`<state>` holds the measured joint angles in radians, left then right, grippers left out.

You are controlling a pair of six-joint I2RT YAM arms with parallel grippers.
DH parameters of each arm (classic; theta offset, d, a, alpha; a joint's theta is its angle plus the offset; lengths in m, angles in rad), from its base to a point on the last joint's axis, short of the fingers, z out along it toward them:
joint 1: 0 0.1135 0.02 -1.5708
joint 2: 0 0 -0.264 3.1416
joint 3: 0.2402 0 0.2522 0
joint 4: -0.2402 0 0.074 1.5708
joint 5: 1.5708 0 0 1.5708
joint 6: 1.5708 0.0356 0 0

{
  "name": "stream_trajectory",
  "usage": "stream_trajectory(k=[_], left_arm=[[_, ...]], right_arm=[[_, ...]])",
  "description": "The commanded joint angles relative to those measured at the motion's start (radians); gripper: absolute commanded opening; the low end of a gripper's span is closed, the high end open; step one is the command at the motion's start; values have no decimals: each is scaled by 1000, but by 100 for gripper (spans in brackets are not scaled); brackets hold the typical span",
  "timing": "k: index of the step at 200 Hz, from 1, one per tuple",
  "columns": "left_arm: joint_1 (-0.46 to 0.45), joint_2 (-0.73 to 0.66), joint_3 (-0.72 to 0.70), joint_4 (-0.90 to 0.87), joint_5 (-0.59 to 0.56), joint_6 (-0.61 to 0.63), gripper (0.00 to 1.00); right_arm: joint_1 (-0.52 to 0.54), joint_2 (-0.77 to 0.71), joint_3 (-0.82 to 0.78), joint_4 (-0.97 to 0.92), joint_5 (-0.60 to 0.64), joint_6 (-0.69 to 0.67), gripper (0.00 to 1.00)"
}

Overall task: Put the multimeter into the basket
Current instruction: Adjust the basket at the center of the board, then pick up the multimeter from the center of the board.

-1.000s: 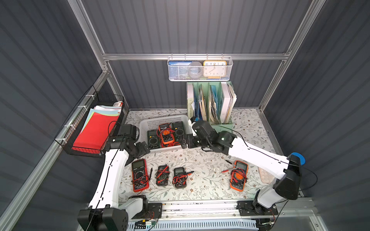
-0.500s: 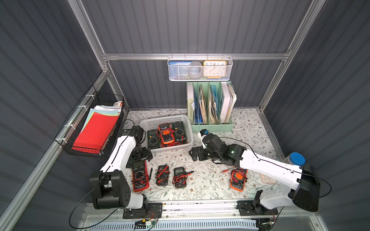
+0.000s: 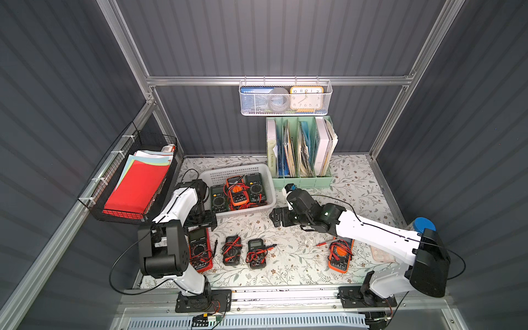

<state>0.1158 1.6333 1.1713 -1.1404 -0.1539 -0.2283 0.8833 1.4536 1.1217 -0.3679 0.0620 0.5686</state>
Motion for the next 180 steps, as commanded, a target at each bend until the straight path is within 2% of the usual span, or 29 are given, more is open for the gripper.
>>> stream_trajectory(k=[1,35,48,63,89,121,146,180], left_arm=[[42,71,-26,15,42,32,99],[93,109,-54,57,78,11,99],[93,34,-93,115,77,20,99],[98,-61,-124,129,130,30,99],[97,-131,-74,92,141,50,99],[92,-212,-38,56,261,52,99],[39,-268,-18,45,300,5,99],[-115,-309,5,33,287,-92,99]], right_arm=[[-24,1,37,-11,-25,15,99],[-49,-18,44,-26,-38,22,99],[-56,-25,49,-40,-38,12,99],[-62,-28,52,-54,-44,3,99],[-72,-44,40,-78,-43,18,99],[-113,-93,-13,-164,-23,91,99],[-196,-163,-74,-263,-13,163,99],[-325,-298,-189,-399,33,261,99]])
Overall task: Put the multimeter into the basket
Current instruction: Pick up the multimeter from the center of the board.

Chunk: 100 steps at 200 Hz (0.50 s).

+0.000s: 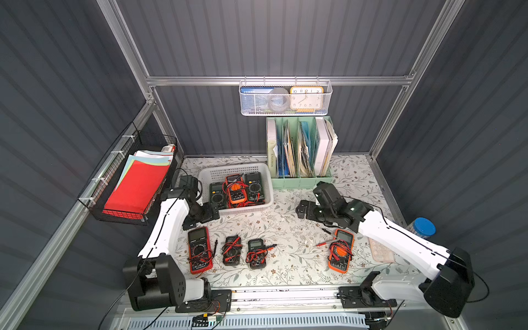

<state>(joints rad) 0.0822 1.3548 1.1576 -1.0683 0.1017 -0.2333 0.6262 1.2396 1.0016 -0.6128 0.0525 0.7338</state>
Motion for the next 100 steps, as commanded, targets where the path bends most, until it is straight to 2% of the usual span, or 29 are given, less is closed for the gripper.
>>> stream_trajectory(k=[1,42,100], left_arm=[[-83,-31,19,-38,32,-89,99],[-145,-128,-43,57,70,-207,99],[-243,-120,-26,95,71,-232,99]], right_arm=[[-72,-86,-72,-156,43,98,99],[-126,-138,-162,-283,114,189,99],[-128,-160,-273,-356,85,292,99]])
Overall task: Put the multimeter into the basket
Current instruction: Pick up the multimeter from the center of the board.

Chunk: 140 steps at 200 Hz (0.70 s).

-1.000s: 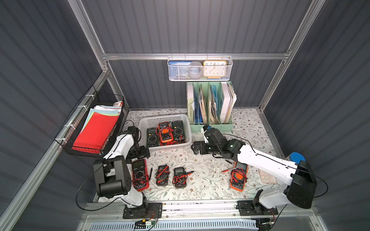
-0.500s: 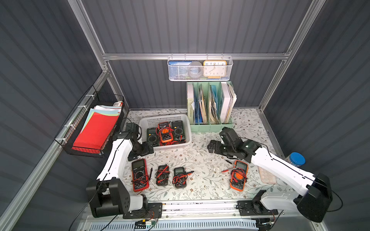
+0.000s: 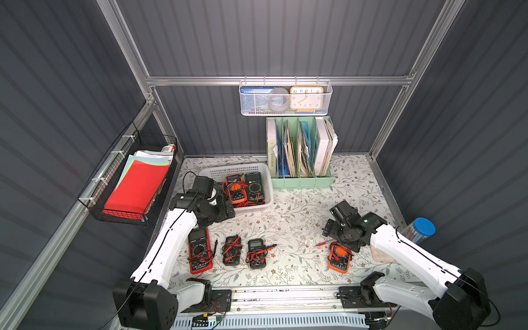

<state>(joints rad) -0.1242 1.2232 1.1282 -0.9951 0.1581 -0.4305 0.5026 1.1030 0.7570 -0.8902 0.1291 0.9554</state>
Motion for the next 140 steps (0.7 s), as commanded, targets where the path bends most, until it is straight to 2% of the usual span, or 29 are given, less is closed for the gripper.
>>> stream_trajectory(k=[1,67,140], left_arm=[[-39,13,5,23,14,-35,99],[-195,65,17,84,11,-90,99],[-241,101,53,93,-4,-104,99]], right_arm=[[-4,-25,-30,-80,9,71,99],[-4,-39,-132,-26,-11,113,99],[-4,101,-176,144,-101,102,99]])
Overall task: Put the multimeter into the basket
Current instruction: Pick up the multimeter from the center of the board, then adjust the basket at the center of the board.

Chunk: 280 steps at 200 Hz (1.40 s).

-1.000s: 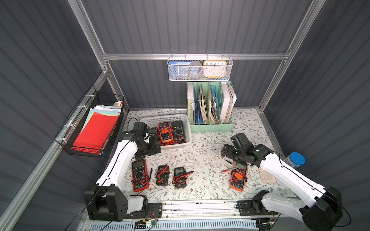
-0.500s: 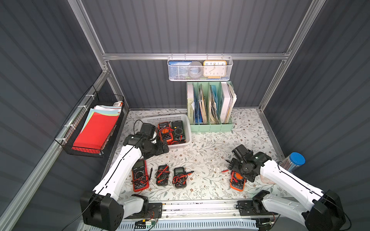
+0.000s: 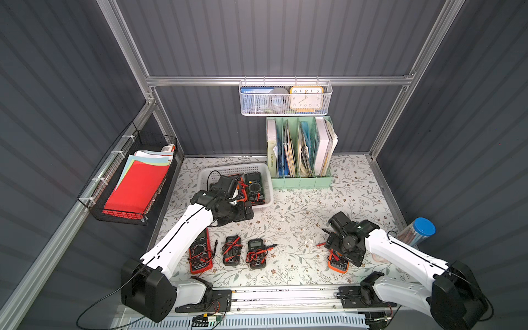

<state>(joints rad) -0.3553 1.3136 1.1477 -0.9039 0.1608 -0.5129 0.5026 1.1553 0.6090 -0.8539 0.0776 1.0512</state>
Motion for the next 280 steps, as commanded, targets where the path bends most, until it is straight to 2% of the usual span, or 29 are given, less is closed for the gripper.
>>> stream_trajectory(k=[1,16,31,39,57,66,90,102,118,132,150,177,206,250,280], left_arm=[[-10,11,33,0,-7,-21,99],[-13,13,39,-2,-7,-25,99],[-17,13,41,-6,-14,-27,99],[-17,13,41,-6,-17,-31,99],[-17,12,41,-7,-33,-39,99],[-17,10,45,-7,-52,-43,99],[-15,14,82,-47,-117,-77,99],[-9,27,125,-65,-177,-50,99],[30,72,212,-102,-213,-3,99],[103,113,276,-117,-199,33,99],[207,152,331,-91,-182,75,99],[322,234,394,-87,-183,115,99],[428,306,401,-35,-144,139,99],[518,403,376,76,-71,176,99],[552,452,351,137,-32,185,99]], right_arm=[[-4,50,-28,111,-50,5,99],[-4,92,-31,132,-63,-6,98],[-4,102,-41,153,-75,-13,91],[-4,94,-47,163,-82,-16,85],[-4,63,-52,162,-93,-27,62],[-4,11,-48,155,-94,-35,54],[0,-74,1,125,-95,-66,42],[5,-96,51,110,-100,-87,38],[21,-85,139,93,-100,-115,37],[57,-39,233,84,-92,-143,37],[118,48,383,88,-78,-192,37],[216,260,667,78,-51,-286,39],[273,423,912,92,-69,-352,39],[314,642,1218,80,-83,-425,40],[327,736,1327,86,-72,-451,41]])
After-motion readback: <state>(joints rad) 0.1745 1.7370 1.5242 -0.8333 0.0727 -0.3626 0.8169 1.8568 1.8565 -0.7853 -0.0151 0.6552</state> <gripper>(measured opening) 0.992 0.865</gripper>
